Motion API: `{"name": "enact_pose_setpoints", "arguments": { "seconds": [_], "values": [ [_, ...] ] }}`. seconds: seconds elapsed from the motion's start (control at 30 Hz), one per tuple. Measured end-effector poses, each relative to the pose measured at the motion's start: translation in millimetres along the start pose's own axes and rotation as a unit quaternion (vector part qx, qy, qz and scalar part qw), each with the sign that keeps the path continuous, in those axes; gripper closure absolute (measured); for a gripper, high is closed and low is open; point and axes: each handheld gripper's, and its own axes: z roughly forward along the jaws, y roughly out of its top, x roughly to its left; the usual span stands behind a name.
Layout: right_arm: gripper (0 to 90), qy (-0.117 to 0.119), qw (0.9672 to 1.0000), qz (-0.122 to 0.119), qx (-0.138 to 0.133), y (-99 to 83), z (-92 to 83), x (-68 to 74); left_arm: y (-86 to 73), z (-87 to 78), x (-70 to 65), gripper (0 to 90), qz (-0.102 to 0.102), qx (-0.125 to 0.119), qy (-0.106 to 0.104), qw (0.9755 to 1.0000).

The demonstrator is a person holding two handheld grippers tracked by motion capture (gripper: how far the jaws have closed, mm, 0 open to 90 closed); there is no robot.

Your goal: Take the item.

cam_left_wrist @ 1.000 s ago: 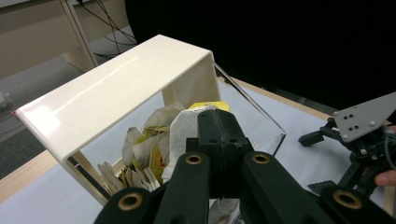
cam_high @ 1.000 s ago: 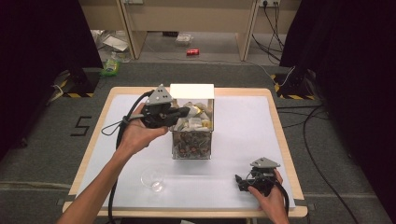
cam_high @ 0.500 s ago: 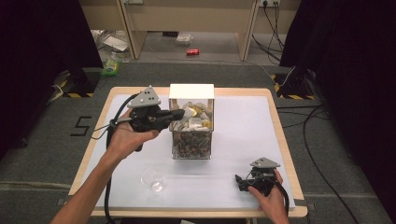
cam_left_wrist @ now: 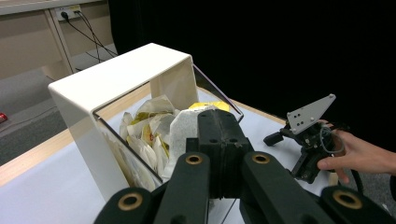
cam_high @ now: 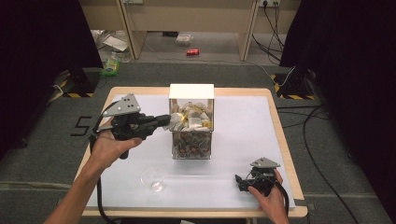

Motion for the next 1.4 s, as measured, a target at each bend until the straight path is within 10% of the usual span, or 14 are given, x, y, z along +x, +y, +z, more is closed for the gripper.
{"name": "enact_pose_setpoints", "arguments": {
  "seconds": [1.4],
  "values": [
    [1.0,0.0,1.0,-0.003,-0.001,0.0,0.1,-0.5,-88.2,-49.9,-12.4,89.5,-0.031,-0.008,0.009,0.9995]
  ]
}}
